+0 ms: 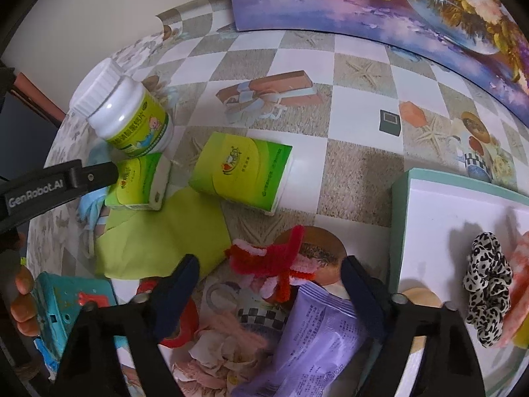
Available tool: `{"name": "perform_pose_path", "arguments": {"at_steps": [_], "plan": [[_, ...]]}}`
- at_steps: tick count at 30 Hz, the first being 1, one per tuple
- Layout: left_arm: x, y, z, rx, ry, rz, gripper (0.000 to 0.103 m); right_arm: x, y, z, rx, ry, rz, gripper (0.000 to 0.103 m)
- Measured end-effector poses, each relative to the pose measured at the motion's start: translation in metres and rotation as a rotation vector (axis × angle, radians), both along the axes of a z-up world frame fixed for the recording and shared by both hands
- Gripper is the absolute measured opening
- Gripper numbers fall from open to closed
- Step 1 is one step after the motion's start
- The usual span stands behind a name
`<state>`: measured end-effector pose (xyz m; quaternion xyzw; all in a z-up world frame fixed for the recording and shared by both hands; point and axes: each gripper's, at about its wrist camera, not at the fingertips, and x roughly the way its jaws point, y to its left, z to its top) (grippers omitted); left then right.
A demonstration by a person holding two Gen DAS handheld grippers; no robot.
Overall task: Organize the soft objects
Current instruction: 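Grasp the blue face mask with left gripper while right grasps red fluffy hair tie, then carry the mask and red hair tie over the white tray with both grippers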
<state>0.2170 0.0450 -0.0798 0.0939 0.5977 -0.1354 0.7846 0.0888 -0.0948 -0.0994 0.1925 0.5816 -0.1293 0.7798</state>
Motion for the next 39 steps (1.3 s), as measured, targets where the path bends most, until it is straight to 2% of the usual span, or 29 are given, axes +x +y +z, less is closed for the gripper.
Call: {"name": "perform_pose_path", "arguments": {"at_steps": [2,4,5,7,8,13,20,31,39], "plan": [[0.001,0.001,-0.002,-0.015,0.015,-0.002,0.059,0.0,-0.001,-0.002,0.005,0.005,0.0,0.077],[0.002,0.001,-0.006,-0.025,0.021,0.002,0.046,0.0,-0.002,-0.004,0.007,0.012,0.001,0.071],[0.002,0.002,-0.007,-0.034,0.023,0.004,0.044,-0.001,-0.002,-0.005,0.004,0.014,0.001,0.066],[0.003,0.004,-0.007,-0.058,0.023,0.011,0.032,-0.002,-0.002,-0.004,-0.013,0.014,0.002,0.058],[0.004,0.005,-0.006,-0.06,0.021,0.013,0.03,-0.003,-0.002,-0.004,-0.011,0.012,0.002,0.053],[0.005,0.008,-0.004,-0.073,0.012,0.029,0.017,-0.003,-0.005,-0.002,0.0,0.005,0.003,0.051],[0.003,0.017,0.02,-0.103,-0.041,0.05,0.014,-0.009,-0.01,0.017,-0.004,-0.035,-0.002,0.051],[-0.023,0.032,0.095,-0.168,-0.155,0.076,0.014,-0.037,-0.016,0.089,-0.061,-0.147,-0.036,0.051],[-0.058,0.015,0.13,-0.201,-0.198,0.023,0.014,-0.071,-0.042,0.111,-0.085,-0.152,-0.101,0.051]]}}
